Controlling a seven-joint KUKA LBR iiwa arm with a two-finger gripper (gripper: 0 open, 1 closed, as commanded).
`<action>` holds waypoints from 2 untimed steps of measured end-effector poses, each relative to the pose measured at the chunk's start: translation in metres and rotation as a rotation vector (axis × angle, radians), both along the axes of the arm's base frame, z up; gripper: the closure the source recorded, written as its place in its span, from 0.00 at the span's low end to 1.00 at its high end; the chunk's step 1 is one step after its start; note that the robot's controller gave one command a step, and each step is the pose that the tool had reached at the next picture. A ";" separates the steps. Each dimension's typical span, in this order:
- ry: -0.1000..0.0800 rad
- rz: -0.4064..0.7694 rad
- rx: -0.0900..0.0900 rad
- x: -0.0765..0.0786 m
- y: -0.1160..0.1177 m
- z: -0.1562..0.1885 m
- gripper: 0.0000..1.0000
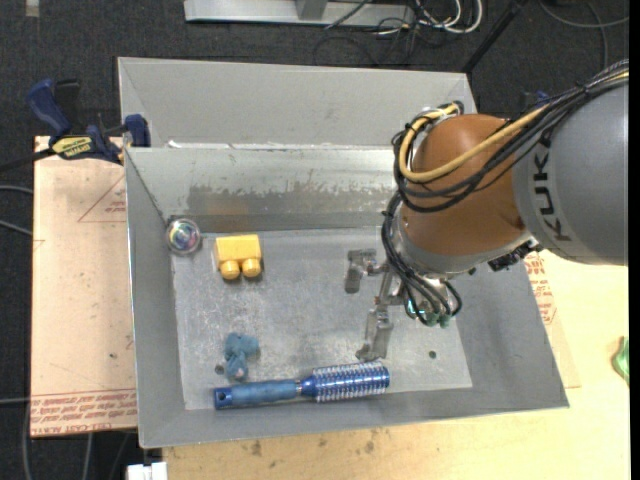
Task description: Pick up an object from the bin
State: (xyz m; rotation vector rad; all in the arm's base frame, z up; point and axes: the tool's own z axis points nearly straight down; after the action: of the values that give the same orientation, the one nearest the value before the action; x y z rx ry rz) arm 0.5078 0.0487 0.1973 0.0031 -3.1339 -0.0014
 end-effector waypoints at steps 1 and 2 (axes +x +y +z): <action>-0.016 0.134 0.001 -0.018 -0.001 -0.130 0.00; -0.016 0.134 0.001 0.035 0.001 -0.096 0.00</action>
Offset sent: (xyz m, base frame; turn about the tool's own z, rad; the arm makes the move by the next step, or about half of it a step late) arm -0.0200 -0.0017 -0.1273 -0.1361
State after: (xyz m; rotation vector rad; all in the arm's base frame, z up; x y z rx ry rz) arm 0.5429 0.0495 0.1018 0.2139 -3.1428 -0.0014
